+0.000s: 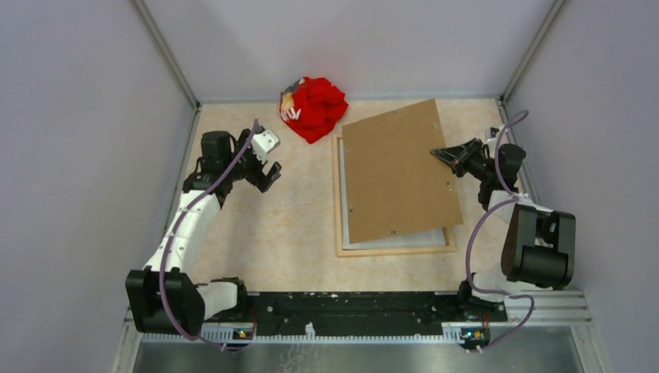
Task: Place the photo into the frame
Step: Turn over the photo frame item on the photo frame.
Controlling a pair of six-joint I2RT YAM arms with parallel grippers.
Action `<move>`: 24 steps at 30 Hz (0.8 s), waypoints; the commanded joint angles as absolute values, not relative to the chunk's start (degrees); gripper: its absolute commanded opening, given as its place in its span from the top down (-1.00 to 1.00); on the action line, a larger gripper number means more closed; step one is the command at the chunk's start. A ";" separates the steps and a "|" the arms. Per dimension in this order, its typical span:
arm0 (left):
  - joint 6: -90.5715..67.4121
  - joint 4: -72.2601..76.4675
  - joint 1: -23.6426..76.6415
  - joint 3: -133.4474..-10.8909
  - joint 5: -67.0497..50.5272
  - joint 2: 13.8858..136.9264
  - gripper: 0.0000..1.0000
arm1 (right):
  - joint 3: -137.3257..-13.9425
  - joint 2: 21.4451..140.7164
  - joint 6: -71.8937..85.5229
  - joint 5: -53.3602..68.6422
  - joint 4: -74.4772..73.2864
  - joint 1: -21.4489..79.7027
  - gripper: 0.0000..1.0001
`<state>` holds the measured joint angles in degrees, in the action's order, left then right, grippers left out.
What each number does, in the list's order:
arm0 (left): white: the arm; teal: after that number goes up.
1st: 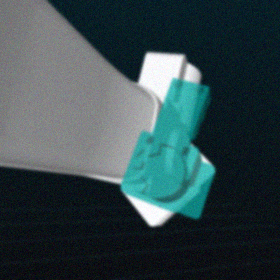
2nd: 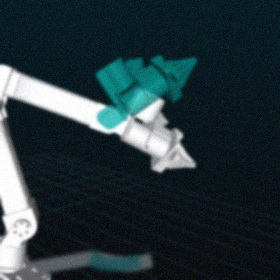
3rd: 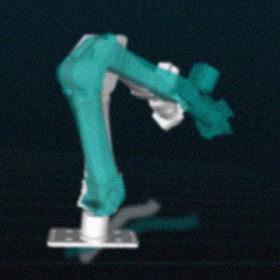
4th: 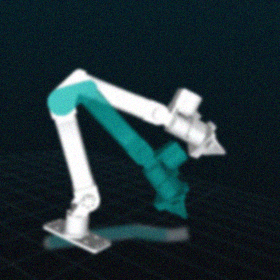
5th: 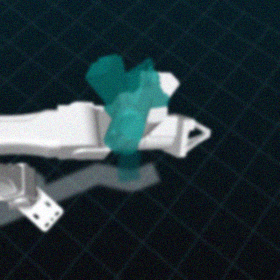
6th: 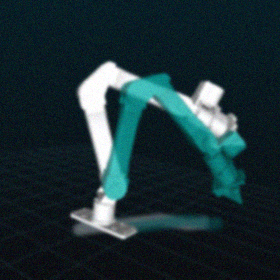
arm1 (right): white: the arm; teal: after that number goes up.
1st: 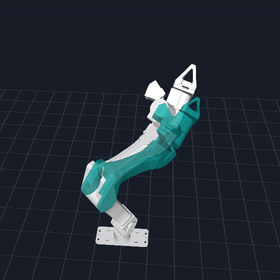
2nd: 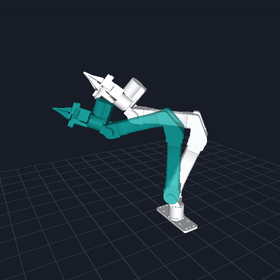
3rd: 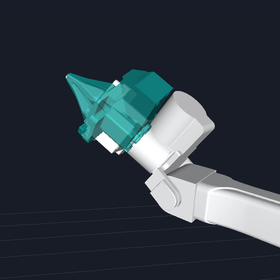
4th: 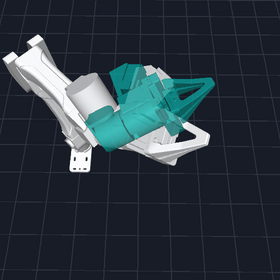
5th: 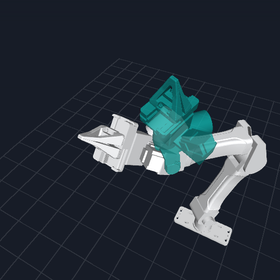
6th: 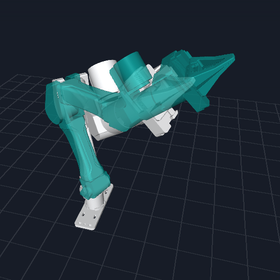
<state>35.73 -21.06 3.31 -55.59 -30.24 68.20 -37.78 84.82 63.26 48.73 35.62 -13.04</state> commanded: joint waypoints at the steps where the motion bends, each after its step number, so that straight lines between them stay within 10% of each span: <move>1: 35.87 -19.20 3.76 -55.83 -32.15 68.72 -0.91 | -37.32 86.19 62.85 49.52 41.75 -13.62 1.00; 24: 37.71 -21.09 4.04 -55.86 -31.75 68.37 -0.96 | -36.83 93.52 62.38 48.43 45.87 -11.47 1.00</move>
